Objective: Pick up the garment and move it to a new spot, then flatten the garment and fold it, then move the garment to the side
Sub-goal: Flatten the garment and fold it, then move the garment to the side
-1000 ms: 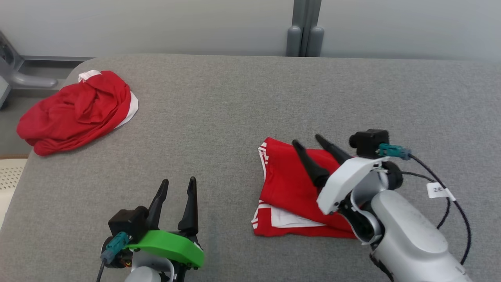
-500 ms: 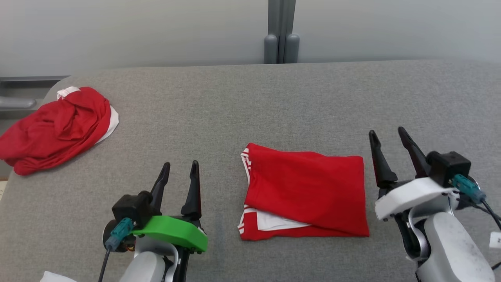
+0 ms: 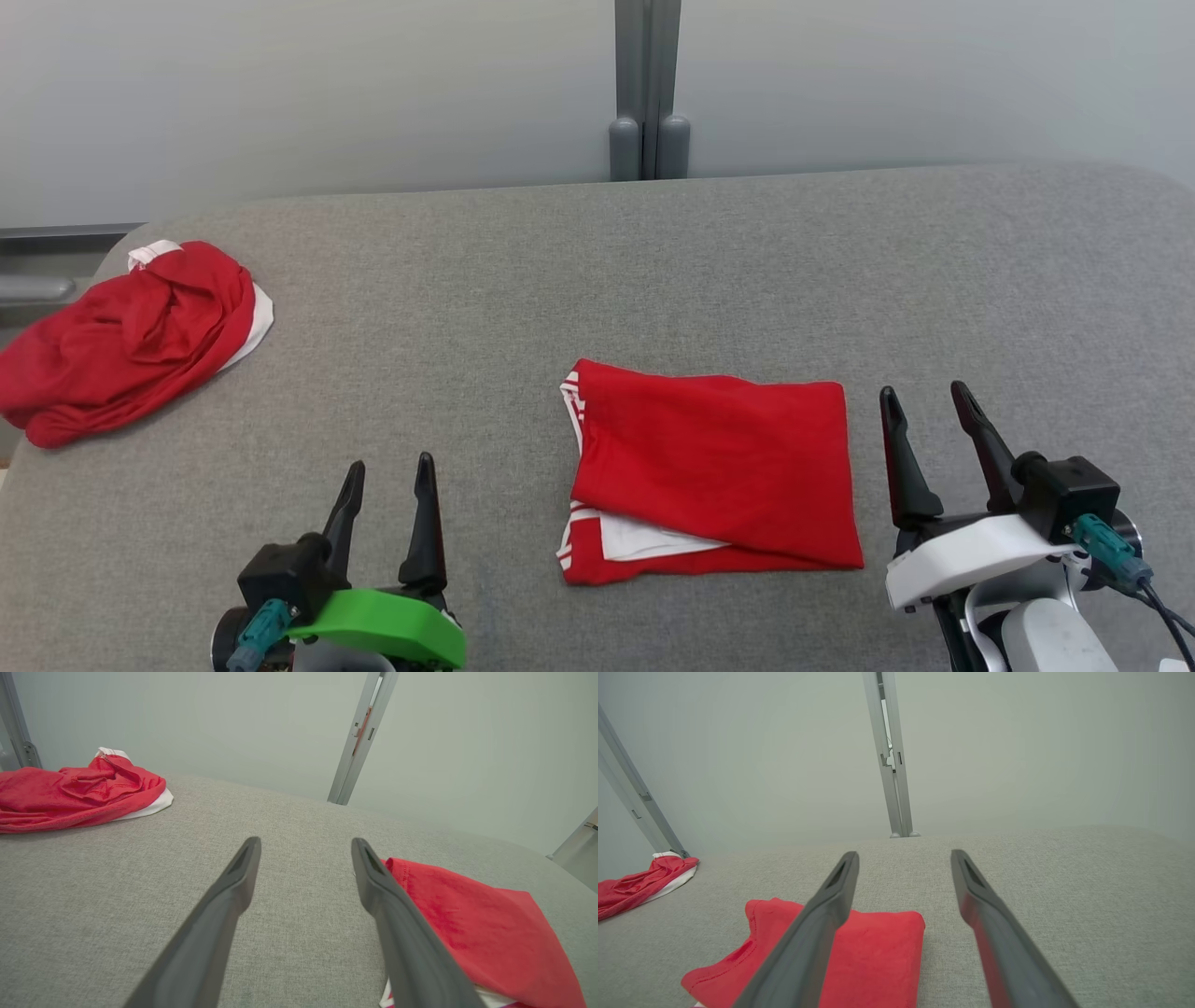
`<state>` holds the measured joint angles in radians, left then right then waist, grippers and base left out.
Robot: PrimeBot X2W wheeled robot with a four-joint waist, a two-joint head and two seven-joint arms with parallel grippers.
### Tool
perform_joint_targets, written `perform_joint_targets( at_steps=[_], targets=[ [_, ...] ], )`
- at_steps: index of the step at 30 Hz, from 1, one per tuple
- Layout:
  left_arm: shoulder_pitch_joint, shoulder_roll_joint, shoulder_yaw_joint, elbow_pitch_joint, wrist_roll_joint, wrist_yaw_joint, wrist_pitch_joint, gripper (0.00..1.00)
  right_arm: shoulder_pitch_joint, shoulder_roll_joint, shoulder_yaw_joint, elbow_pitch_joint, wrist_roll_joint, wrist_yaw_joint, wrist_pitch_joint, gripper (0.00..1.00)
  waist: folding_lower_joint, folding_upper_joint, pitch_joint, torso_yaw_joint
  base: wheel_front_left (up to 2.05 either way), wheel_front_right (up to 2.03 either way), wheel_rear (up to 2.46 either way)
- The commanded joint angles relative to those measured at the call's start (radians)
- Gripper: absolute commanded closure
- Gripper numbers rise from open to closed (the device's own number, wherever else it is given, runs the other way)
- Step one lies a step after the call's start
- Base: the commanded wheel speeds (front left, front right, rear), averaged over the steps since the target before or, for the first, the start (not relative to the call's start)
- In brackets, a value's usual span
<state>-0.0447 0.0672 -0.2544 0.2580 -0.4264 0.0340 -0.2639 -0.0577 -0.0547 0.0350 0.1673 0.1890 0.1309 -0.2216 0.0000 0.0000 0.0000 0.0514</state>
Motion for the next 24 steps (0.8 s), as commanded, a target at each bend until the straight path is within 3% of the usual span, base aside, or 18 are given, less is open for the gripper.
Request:
perform_joint_targets(
  at_steps=[1,24],
  targets=[
    [0.016,-0.004,0.011,-0.007,0.015,-0.007,0.000,0.00,0.019,0.000,-0.002,-0.006,-0.004,0.000,-0.002,0.00,0.0000,0.0000,-0.001,0.001,0.00,0.00,0.00],
    [-0.003,-0.016,0.038,0.010,0.042,-0.023,-0.001,0.00,0.019,0.003,0.032,0.001,0.052,0.000,0.035,0.00,0.0000,0.0000,0.006,0.005,0.00,0.00,0.00]
  ],
)
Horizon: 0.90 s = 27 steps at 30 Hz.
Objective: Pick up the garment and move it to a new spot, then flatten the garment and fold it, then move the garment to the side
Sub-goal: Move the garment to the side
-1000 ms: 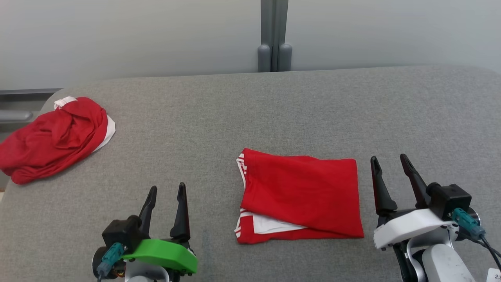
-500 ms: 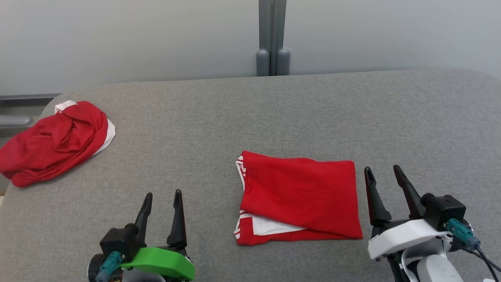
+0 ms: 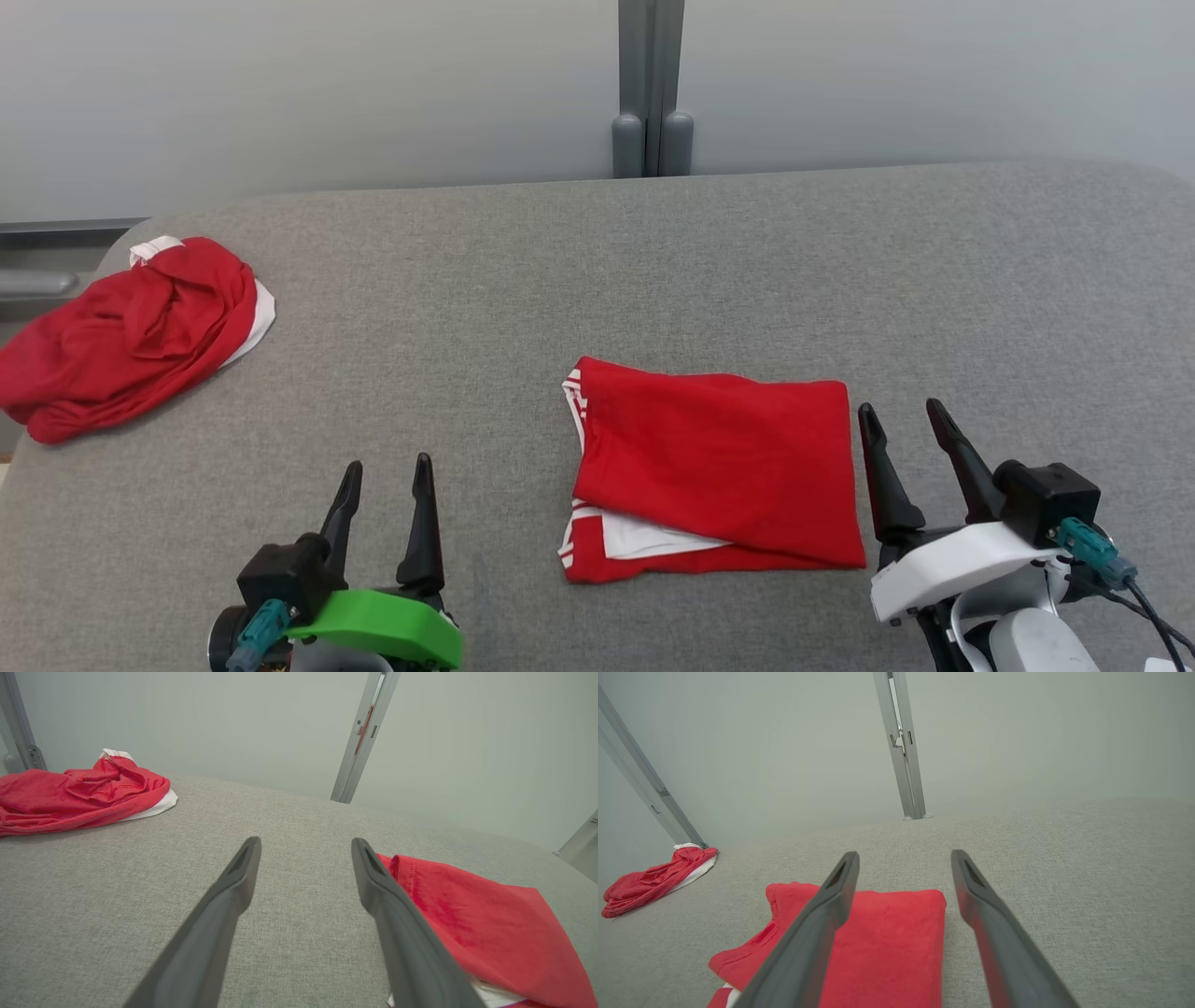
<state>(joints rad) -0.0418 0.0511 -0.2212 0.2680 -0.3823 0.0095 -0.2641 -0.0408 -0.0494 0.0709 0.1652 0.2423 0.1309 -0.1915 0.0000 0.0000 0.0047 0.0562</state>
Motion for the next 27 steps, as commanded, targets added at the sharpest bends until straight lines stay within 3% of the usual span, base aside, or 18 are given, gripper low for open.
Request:
perform_joint_targets(
  at_steps=[1,7,12,17,27],
  targets=[
    [-0.008,0.000,0.004,-0.001,-0.003,0.003,0.000,0.00,-0.002,-0.002,-0.008,0.004,-0.005,0.000,0.013,0.00,0.0000,0.0000,0.004,0.000,0.00,0.00,0.00],
    [-0.027,0.000,0.003,-0.017,0.000,0.001,0.000,0.00,-0.049,-0.004,-0.059,0.008,0.024,0.000,0.139,0.00,0.0000,0.0000,0.032,0.009,0.00,0.00,0.00],
    [-0.049,0.000,-0.007,-0.025,0.006,-0.006,0.000,0.00,-0.109,-0.070,-0.100,0.038,0.096,0.000,0.277,0.00,0.0000,0.0000,0.067,0.038,0.00,0.00,0.00],
    [-0.065,0.000,-0.014,-0.044,0.002,-0.004,0.000,0.00,-0.152,-0.136,-0.082,0.105,0.176,0.000,0.371,0.00,0.0000,0.0000,0.108,0.076,0.00,0.00,0.00],
    [-0.079,0.000,-0.011,-0.065,-0.004,0.007,0.000,0.00,-0.187,-0.179,0.030,0.228,0.289,0.000,0.461,0.00,0.0000,0.0000,0.172,0.140,0.00,0.00,0.00]
  ],
)
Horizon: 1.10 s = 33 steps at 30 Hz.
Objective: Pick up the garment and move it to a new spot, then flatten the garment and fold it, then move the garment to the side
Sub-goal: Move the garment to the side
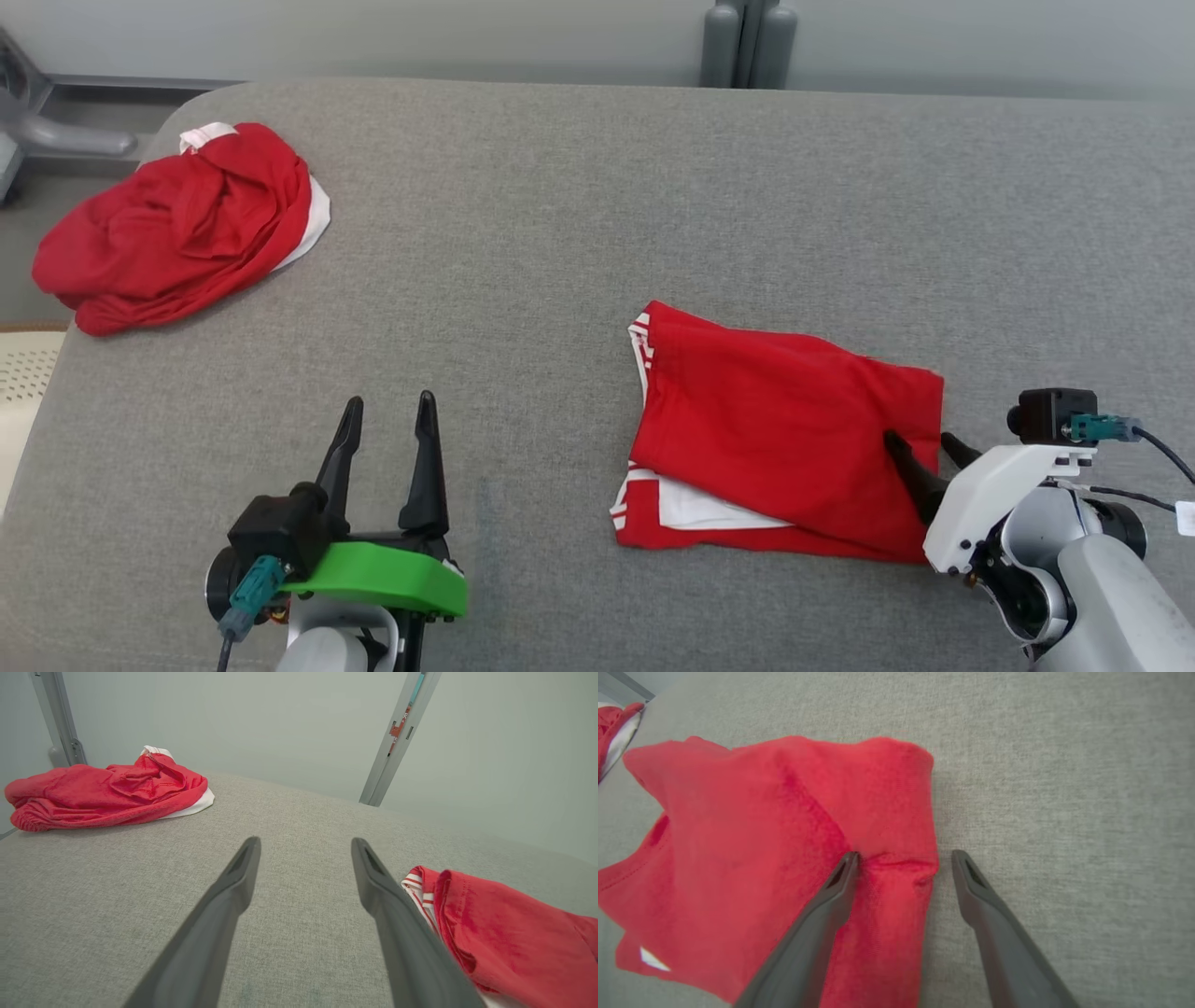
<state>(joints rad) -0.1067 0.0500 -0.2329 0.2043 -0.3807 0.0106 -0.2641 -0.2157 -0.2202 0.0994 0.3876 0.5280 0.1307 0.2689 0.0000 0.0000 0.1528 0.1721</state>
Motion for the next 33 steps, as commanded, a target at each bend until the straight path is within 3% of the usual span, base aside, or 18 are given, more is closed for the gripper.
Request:
perform_joint_targets(
  at_steps=[1,3,4,5,6,7,13,17,25,33],
  targets=[
    [-0.015,0.001,0.000,-0.002,-0.007,0.006,0.000,0.00,-0.019,-0.011,0.010,0.016,0.005,0.000,0.002,0.00,0.0000,0.0000,0.027,0.027,0.00,0.00,0.00],
    [-0.019,0.001,0.000,-0.005,-0.008,0.006,0.000,0.00,-0.031,-0.015,0.031,0.037,0.011,0.000,0.001,0.00,0.0000,0.0000,0.032,0.031,0.00,0.00,0.00],
    [-0.019,0.001,0.000,-0.005,-0.008,0.007,0.000,0.00,-0.036,-0.017,0.038,0.045,0.015,0.000,-0.001,0.07,0.0000,0.0000,0.034,0.031,0.00,0.00,0.00],
    [-0.019,0.001,0.001,-0.006,-0.008,0.007,0.000,0.00,-0.043,-0.020,0.043,0.054,0.016,0.000,-0.003,0.61,0.0000,0.0000,0.036,0.030,0.00,0.00,0.00],
    [-0.019,0.001,0.001,-0.007,-0.007,0.008,0.000,0.00,-0.050,-0.022,0.048,0.059,0.014,0.000,-0.008,0.73,0.0000,0.0000,0.037,0.029,0.00,0.00,0.00],
    [-0.019,0.001,0.000,-0.008,-0.006,0.007,0.000,0.00,-0.059,-0.025,0.053,0.064,0.010,0.000,-0.014,1.00,0.0000,0.0000,0.038,0.025,0.00,0.00,0.00],
    [-0.024,0.001,-0.004,-0.014,0.007,0.003,0.000,0.00,-0.115,-0.050,0.050,0.081,-0.009,-0.001,-0.067,1.00,0.0000,0.0000,0.045,-0.028,0.00,0.00,0.00],
    [-0.031,0.001,-0.007,-0.025,0.018,0.001,0.000,0.00,-0.155,-0.068,0.033,0.083,-0.017,-0.001,-0.096,1.00,0.0000,0.0000,0.058,-0.105,0.00,0.00,0.00],
    [-0.071,0.002,-0.019,-0.046,0.049,-0.027,0.000,0.00,-0.229,-0.110,-0.036,0.083,-0.034,-0.001,-0.147,1.00,0.0000,0.0000,0.125,-0.335,0.00,0.00,0.00],
    [-0.124,0.027,-0.045,-0.044,0.086,-0.041,0.005,0.00,-0.295,-0.076,-0.045,0.106,-0.048,-0.001,-0.221,1.00,0.0000,0.0000,0.184,-0.531,0.00,0.00,0.00]
  ],
)
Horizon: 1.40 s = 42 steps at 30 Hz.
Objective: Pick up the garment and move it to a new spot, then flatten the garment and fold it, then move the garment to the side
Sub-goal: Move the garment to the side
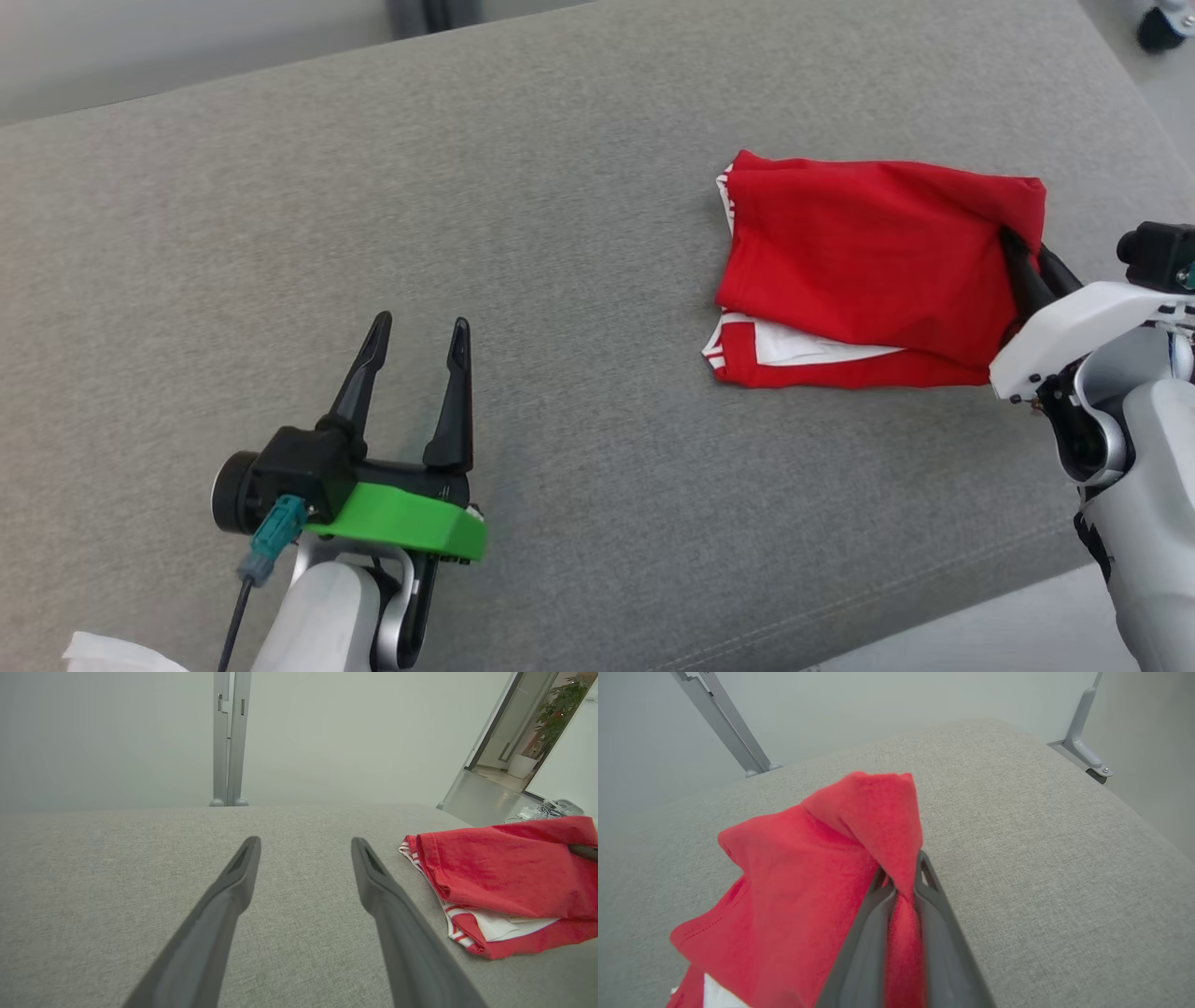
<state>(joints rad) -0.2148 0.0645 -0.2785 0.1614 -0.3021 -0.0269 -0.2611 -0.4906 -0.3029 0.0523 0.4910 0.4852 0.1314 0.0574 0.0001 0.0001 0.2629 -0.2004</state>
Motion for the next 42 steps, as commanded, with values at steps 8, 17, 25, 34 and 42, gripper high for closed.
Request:
perform_joint_targets(
  at_steps=[8,17,25,34,42],
  targets=[
    [-0.026,0.023,-0.012,-0.013,0.016,0.000,0.015,0.00,-0.084,0.014,0.057,0.058,-0.023,-0.001,-0.060,1.00,-0.0001,-0.0001,0.086,-0.167,0.00,0.00,0.00],
    [-0.029,0.043,0.003,-0.055,0.012,0.021,0.024,0.00,-0.253,-0.049,0.084,0.160,-0.018,-0.002,-0.088,1.00,-0.0001,-0.0001,0.124,-0.069,0.00,0.00,0.00],
    [-0.044,0.061,0.004,-0.106,0.019,0.033,0.037,0.00,-0.432,-0.168,0.084,0.309,-0.078,-0.002,-0.094,1.00,-0.0001,-0.0001,0.193,0.023,0.00,0.00,0.00],
    [-0.052,0.060,-0.014,-0.128,0.024,0.035,0.038,0.00,-0.565,-0.292,0.002,0.507,-0.211,-0.002,-0.209,0.00,-0.0001,-0.0001,0.254,0.082,0.00,0.00,0.00],
    [-0.064,0.054,-0.018,-0.105,0.010,0.037,0.028,0.00,-0.611,-0.224,-0.028,0.588,-0.270,-0.002,-0.313,0.00,-0.0001,-0.0001,0.239,0.078,0.00,0.00,0.00]
  ],
)
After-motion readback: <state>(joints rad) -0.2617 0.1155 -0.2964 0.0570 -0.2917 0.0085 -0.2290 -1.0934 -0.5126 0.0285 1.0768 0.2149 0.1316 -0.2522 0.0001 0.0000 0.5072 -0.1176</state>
